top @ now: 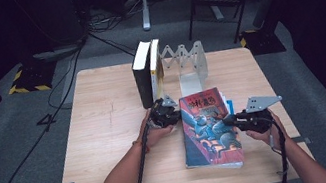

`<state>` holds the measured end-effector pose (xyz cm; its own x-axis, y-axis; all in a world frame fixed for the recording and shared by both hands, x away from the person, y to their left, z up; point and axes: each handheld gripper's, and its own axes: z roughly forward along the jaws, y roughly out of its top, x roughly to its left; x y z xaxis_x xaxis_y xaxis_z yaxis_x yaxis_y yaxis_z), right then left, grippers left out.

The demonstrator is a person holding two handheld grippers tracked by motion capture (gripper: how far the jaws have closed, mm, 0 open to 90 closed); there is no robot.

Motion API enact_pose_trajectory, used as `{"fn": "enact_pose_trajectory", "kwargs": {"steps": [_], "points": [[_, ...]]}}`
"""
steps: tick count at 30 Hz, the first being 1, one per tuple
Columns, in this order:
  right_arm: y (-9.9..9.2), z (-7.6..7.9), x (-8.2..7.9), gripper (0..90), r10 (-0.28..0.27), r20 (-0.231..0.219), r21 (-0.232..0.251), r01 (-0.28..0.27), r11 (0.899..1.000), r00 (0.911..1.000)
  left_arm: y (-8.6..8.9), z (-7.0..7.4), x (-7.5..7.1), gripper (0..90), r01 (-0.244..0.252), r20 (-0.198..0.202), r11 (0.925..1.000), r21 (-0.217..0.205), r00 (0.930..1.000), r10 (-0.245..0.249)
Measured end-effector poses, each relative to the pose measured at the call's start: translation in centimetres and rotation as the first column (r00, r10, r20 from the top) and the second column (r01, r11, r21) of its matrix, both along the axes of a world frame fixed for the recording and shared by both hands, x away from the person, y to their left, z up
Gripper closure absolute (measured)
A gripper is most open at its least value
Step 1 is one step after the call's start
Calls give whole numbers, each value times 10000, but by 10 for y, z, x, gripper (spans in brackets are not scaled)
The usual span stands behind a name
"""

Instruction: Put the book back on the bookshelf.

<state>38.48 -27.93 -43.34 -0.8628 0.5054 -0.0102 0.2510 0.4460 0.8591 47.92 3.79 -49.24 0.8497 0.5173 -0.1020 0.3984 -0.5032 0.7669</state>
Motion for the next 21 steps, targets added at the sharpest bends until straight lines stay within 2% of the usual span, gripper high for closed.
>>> {"fn": "enact_pose_trajectory", "kwargs": {"steps": [4, 7, 8, 9, 11, 12, 16, 18, 19, 21], "points": [[1, 5, -3, 834, 74, 390, -69, -72, 10000, 9992, 0, 6, 2, 839, 81, 213, 9999, -76, 9997, -79], [1, 8, -4, 840, 84, 680, 15, -86, 10000, 9977, 3, 17, 5, 866, 99, 363, 9990, -438, 9993, -83], [1, 8, -4, 840, 84, 680, 15, -86, 10000, 9977, 3, 17, 5, 882, 99, 363, 9990, -438, 9993, -83], [1, 14, -4, 844, 57, 1045, 187, -77, 9998, 9945, 4, 29, 6, 891, 77, 582, 9989, -470, 9983, -49], [2, 16, -4, 844, 27, 1208, 156, -46, 9999, 9927, 5, 34, 7, 894, 58, 637, 9989, -471, 9980, -28], [4, 21, -5, 848, -42, 1707, 148, 17, 9999, 9853, 7, 45, 10, 895, 85, 795, 9986, -513, 9968, -44], [5, 29, -6, 856, -66, 2461, 329, -15, 9995, 9692, 12, 66, 12, 895, -111, 1041, 9951, -987, 9943, 214], [5, 32, -8, 861, -89, 2697, 551, -62, 9985, 9629, 14, 70, 11, 894, -274, 1095, 9906, -1343, 9931, 423], [5, 32, -8, 861, -89, 2697, 551, -62, 9985, 9629, 14, 70, 11, 894, -274, 1095, 9906, -1343, 9931, 423], [6, 34, -15, 867, -20, 2915, 676, -185, 9975, 9566, 16, 69, 11, 890, -279, 897, 9828, -1825, 9950, 449]]}}
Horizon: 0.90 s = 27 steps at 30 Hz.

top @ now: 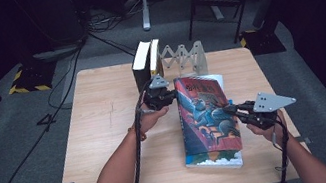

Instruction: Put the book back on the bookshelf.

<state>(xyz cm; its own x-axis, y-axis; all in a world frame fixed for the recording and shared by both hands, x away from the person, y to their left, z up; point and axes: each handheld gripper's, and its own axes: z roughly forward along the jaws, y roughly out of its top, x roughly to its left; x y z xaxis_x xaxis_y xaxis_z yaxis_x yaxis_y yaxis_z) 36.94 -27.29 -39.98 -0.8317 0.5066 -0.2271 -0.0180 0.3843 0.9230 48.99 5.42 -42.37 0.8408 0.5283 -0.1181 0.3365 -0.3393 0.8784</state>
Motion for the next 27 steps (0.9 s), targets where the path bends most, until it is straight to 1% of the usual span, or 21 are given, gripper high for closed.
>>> {"fn": "enact_pose_trajectory", "kwargs": {"steps": [1, 4, 5, 6, 7, 8, 11, 14, 15, 16, 17, 19, 21, 23, 27], "points": [[0, -1, -2, 869, 23, 71, 13, -23, 10000, 10000, 1, 1, 1, 890, 1, -87, 9999, -136, 10000, -3], [-1, -1, -3, 870, 62, 54, 94, -62, 9999, 10000, 0, 4, 2, 894, 45, -21, 10000, -85, 10000, -45], [-1, 3, -3, 870, 97, 89, 104, -98, 9999, 9999, -1, 10, 2, 894, 16, 133, 10000, -59, 9999, -15], [-2, 5, -2, 871, 65, 138, 119, -67, 9999, 9999, -1, 14, 3, 894, 30, 175, 10000, 18, 9998, -30], [-3, 7, -2, 871, 60, 181, 121, -62, 9999, 9998, -1, 14, 3, 894, 30, 175, 10000, 18, 9998, -30], [-3, 7, -2, 871, 60, 181, 121, -62, 9999, 9998, -2, 18, 3, 894, 33, 271, 10000, 93, 9996, -35], [-3, 10, -2, 866, 112, 502, -5, -112, 9999, 9987, -4, 27, 6, 894, 33, 399, 9999, 111, 9992, -38], [-5, 9, -4, 858, 315, 477, 130, -321, 9994, 9984, -4, 30, 5, 895, 139, 383, 9999, -48, 9992, -137], [-7, 8, -5, 857, 398, 611, 104, -405, 9991, 9973, -4, 30, 4, 895, 156, 398, 9998, -113, 9991, -151], [-7, 7, -7, 857, 432, 581, 135, -441, 9989, 9974, -3, 31, 3, 895, 219, 381, 9996, -192, 9990, -212], [-8, 6, -7, 855, 571, 517, 202, -582, 9981, 9970, -2, 30, 2, 895, 221, 341, 9991, -353, 9992, -209], [-7, 4, -10, 858, 555, 434, 203, -564, 9982, 9975, 2, 28, 1, 895, 105, 135, 9972, -735, 9999, -95], [-4, 1, -10, 861, 566, 244, 112, -569, 9983, 9981, 4, 27, 2, 895, 76, 97, 9970, -768, 9999, -69], [-3, 2, -10, 864, 586, 280, 145, -590, 9982, 9979, 5, 27, 3, 895, 85, 67, 9965, -828, 9999, -80], [-3, 5, -9, 863, 664, 359, 203, -671, 9975, 9971, 5, 32, 0, 895, 134, 293, 9961, -871, 9995, -109]]}}
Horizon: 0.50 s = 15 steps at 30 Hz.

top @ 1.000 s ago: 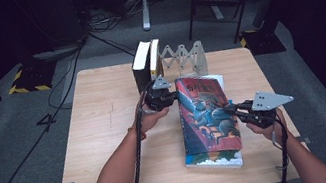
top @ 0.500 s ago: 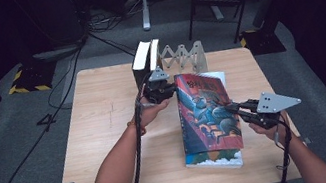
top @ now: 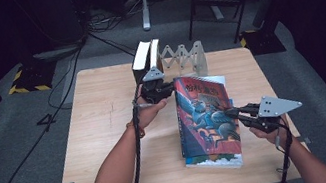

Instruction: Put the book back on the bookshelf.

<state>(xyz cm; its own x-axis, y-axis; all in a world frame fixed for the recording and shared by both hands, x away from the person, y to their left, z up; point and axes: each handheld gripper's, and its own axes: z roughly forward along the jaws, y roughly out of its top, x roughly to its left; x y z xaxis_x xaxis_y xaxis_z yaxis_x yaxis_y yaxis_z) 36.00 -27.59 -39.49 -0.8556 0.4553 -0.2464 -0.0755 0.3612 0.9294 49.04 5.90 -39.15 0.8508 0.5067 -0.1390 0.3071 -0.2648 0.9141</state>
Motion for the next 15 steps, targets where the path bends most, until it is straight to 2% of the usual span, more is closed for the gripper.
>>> {"fn": "enact_pose_trajectory", "kwargs": {"steps": [2, 3, 5, 6, 8, 11, 13, 14, 15], "points": [[-1, 2, -1, 863, 30, 1, 75, -30, 10000, 10000, 2, 4, -2, 895, 86, 120, 9999, -87, 9999, -85], [0, 3, -2, 863, 59, 87, 92, -60, 9999, 9999, 5, 7, -4, 895, 149, 189, 9995, -269, 9997, -144], [2, 7, -4, 863, 93, 261, 98, -96, 9999, 9996, 10, 15, -8, 895, 344, 237, 9953, -909, 9992, -324], [5, 9, -6, 863, 89, 483, -18, -88, 10000, 9988, 12, 20, -10, 896, 472, 356, 9929, -1092, 9984, -436], [11, 13, -6, 864, -105, 810, -386, 137, 9992, 9967, 15, 31, -14, 896, 543, 565, 9939, -959, 9972, -490], [11, 11, -5, 870, -349, 887, -204, 368, 9991, 9954, 16, 33, -15, 895, 644, 561, 9946, -818, 9966, -599], [12, 7, -5, 869, -426, 923, -230, 449, 9987, 9948, 14, 37, -21, 895, 748, 780, 9957, -546, 9945, -704], [12, 7, -5, 869, -426, 923, -230, 449, 9987, 9948, 14, 37, -21, 895, 748, 780, 9957, -546, 9945, -704], [13, 3, -7, 870, -542, 1103, -244, 572, 9981, 9924, 14, 41, -25, 896, 799, 908, 9951, -588, 9931, -744]]}}
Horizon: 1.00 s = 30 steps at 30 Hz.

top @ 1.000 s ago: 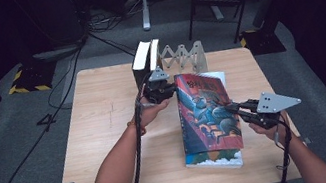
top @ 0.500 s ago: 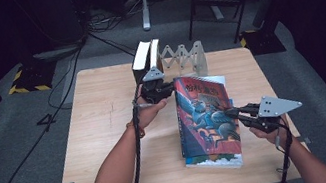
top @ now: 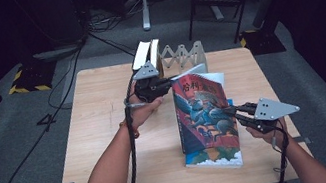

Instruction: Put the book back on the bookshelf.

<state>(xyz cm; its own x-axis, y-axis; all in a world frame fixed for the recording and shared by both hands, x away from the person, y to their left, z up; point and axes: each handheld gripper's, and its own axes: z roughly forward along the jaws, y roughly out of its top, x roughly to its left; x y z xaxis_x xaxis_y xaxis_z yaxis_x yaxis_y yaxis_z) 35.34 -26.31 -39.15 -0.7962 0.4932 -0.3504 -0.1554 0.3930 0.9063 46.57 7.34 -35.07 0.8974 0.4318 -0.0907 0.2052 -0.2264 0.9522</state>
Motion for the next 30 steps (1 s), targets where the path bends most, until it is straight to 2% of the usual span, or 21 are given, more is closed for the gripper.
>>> {"fn": "enact_pose_trajectory", "kwargs": {"steps": [3, 5, 7, 9, 11, 16, 19, 20, 22, 27, 29, 30], "points": [[1, -1, -2, 871, -48, 186, -67, 49, 10000, 9998, -1, 9, -10, 895, 88, 277, 10000, 2, 9996, -88], [0, -2, -4, 872, -103, 244, -50, 105, 9999, 9996, -2, 10, -14, 895, 184, 260, 9998, -45, 9995, -182], [-3, -8, -12, 875, -311, 482, 41, 310, 9995, 9984, -2, 12, -20, 895, 385, 369, 9992, -65, 9986, -383], [-4, -9, -21, 875, -368, 763, -14, 371, 9993, 9964, -2, 14, -33, 894, 600, 596, 9980, -174, 9965, -589], [-5, -9, -29, 876, -347, 960, -52, 353, 9994, 9948, 0, 13, -41, 892, 800, 579, 9960, -399, 9953, -776], [-5, -12, -53, 877, -390, 1569, -141, 417, 9990, 9868, 4, 13, -48, 851, 823, 874, 9958, -392, 9931, -787], [-6, -11, -61, 878, -273, 1539, -55, 285, 9996, 9877, 7, 13, -53, 845, 677, 1086, 9974, -252, 9920, -646], [-10, -11, -67, 879, -154, 1357, 68, 146, 9999, 9906, 9, 13, -56, 817, 628, 1142, 9979, -146, 9916, -607], [-13, -12, -71, 880, -130, 1335, 113, 116, 9999, 9910, 9, 13, -58, 785, 435, 1230, 9991, 0, 9915, -432], [-18, -14, -78, 881, -50, 1218, 28, 47, 10000, 9925, 14, 9, -61, 704, 422, 1133, 9991, 2, 9927, -420], [-20, -15, -79, 881, -62, 1182, 29, 59, 10000, 9930, 16, 7, -64, 636, 379, 1077, 9992, 106, 9934, -389], [-20, -15, -79, 881, -48, 1171, 18, 46, 10000, 9931, 18, 4, -67, 636, 374, 1126, 9988, 329, 9928, -408]]}}
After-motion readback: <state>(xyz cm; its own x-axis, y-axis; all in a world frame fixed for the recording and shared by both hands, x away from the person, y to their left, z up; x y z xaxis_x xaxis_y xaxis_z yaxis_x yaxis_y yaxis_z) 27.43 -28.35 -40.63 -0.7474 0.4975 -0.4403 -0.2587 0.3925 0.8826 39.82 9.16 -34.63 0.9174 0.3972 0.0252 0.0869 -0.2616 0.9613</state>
